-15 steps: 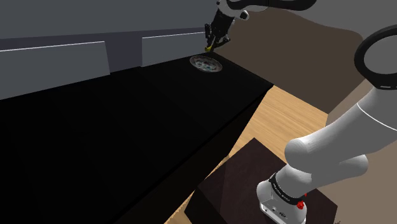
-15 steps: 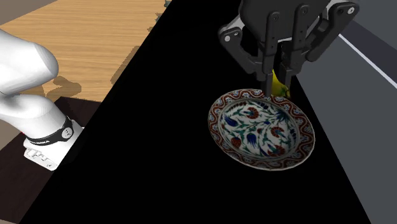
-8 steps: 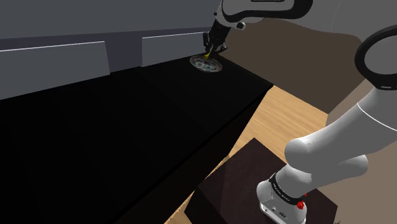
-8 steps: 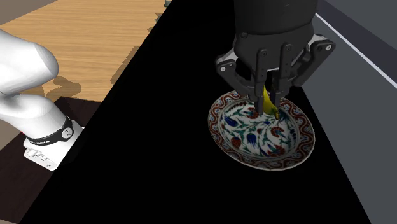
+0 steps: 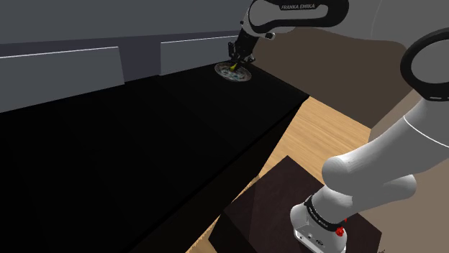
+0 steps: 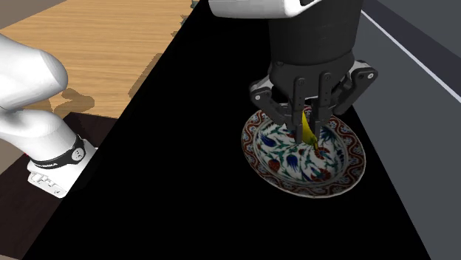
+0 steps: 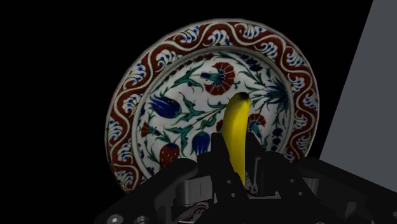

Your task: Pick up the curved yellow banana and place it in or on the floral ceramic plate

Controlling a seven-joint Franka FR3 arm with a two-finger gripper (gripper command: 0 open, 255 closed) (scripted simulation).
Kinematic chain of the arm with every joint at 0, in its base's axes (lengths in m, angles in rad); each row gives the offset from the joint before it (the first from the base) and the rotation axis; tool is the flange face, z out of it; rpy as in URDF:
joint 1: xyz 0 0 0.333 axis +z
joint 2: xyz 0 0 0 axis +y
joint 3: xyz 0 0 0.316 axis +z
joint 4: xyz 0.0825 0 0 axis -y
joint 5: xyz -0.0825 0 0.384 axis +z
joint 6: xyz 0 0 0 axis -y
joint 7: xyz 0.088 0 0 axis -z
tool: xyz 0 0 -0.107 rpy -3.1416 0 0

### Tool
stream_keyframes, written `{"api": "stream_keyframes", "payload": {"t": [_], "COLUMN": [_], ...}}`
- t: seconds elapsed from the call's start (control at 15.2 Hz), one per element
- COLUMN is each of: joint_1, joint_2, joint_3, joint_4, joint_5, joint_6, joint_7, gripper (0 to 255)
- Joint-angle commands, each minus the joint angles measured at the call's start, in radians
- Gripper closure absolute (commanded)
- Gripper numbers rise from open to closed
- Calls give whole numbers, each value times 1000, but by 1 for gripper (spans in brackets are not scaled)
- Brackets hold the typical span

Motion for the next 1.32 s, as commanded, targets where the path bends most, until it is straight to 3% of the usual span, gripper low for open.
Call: {"api": "stream_keyframes", "payload": {"t": [0.0,0.13,0.2,0.53,0.79,1.25], "joint_1": [0,0,0,0,-7,-7], "joint_2": [0,0,0,0,-50,-50], "joint_3": [0,0,0,0,-9,-9], "joint_4": [0,0,0,0,77,77], "joint_5": [0,0,0,0,38,38], "joint_6": [1,0,0,0,-116,-116], "joint_7": [0,0,0,0,-25,-25], "gripper": [255,255,0,0,0,0]}}
